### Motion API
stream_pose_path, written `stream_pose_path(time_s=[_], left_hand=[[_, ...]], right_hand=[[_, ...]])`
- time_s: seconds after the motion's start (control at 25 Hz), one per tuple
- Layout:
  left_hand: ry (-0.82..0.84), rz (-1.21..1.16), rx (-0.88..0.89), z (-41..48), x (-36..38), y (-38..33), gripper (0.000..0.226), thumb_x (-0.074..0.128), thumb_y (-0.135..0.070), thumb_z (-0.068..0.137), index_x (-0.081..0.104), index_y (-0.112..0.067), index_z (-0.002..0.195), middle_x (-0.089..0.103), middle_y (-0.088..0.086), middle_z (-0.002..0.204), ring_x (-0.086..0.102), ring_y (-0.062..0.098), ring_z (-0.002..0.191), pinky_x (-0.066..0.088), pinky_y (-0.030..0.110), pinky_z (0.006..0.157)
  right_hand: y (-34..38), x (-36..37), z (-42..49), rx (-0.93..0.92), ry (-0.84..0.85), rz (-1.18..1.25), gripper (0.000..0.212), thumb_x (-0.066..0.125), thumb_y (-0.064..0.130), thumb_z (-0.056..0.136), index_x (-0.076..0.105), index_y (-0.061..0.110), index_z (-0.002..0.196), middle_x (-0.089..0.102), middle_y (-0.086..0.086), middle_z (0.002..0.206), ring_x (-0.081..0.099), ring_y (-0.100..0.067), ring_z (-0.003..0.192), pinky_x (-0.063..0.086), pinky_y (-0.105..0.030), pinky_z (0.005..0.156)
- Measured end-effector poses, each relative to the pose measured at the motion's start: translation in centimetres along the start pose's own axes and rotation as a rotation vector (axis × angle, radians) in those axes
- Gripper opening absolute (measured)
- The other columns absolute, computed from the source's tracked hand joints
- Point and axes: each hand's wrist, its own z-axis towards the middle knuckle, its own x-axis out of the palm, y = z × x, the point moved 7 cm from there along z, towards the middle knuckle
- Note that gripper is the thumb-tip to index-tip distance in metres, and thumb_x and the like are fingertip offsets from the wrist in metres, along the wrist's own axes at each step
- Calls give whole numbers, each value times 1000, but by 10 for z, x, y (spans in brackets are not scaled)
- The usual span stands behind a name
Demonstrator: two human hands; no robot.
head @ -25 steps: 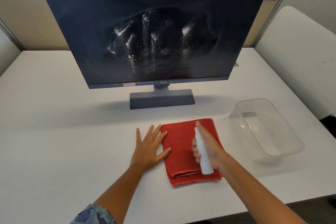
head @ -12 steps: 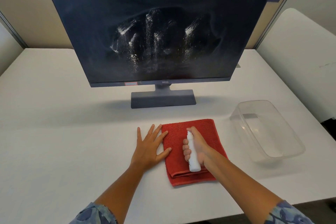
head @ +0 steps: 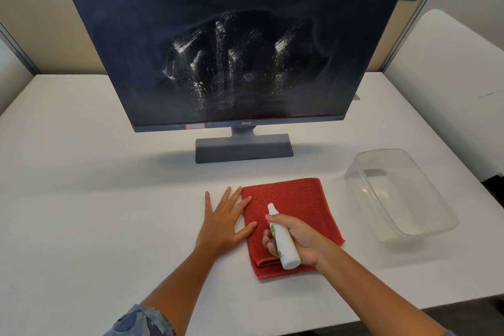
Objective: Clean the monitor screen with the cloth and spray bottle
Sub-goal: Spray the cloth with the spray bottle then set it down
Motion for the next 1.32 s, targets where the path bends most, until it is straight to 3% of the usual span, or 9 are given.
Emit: stream_pose_path(time_s=[0.12,0.24,0.4,0.6,0.84,1.16,1.32], left_hand=[[22,10,-5,1,2,0,70,15,-70,84,25,-34,142,19,-2,156,9,21,145,-14,58,111],[24,24,-3,1,2,1,69,14,-69,84,23,-34,143,18,-2,156,8,21,145,-13,59,112],[3,7,6,0,0,-1,67,22,-67,85,30,-32,141,24,0,155,14,23,144,-9,60,112],[-1,5,8,0,-1,-1,68,21,-68,85,29,-31,141,24,0,155,14,24,144,-9,60,111],[5,5,0,1,1,-1,69,18,-69,84,29,-32,141,23,-1,155,13,23,144,-10,59,112],[3,-9,-3,1,0,0,69,18,-70,84,27,-33,142,22,-1,155,12,22,144,-13,58,111],[3,-10,0,1,0,0,70,18,-70,84,27,-32,142,21,-1,155,11,22,144,-13,58,111]], right_hand=[[10,-4,1,-138,-40,-26,29,78,30,70,67,7,84,65,-10,70,68,-23,68,60,-38,64],[10,-5,1,-128,-1,-127,31,69,43,76,74,15,88,71,-9,81,69,-22,72,57,-39,70],[4,-7,-2,-51,25,-80,36,63,43,74,68,9,86,63,-8,68,62,-20,56,55,-33,60],[4,-1,-4,54,-21,-66,58,60,72,68,49,17,55,49,1,46,44,-10,34,39,-18,37],[7,13,4,154,9,-6,49,61,59,66,42,17,50,42,4,39,36,-6,28,31,-13,34],[6,10,12,111,-40,58,42,59,48,67,42,15,45,40,3,37,34,-8,26,31,-13,33],[-1,5,3,146,-37,65,48,58,55,72,41,16,49,42,2,38,37,-8,27,32,-14,34]])
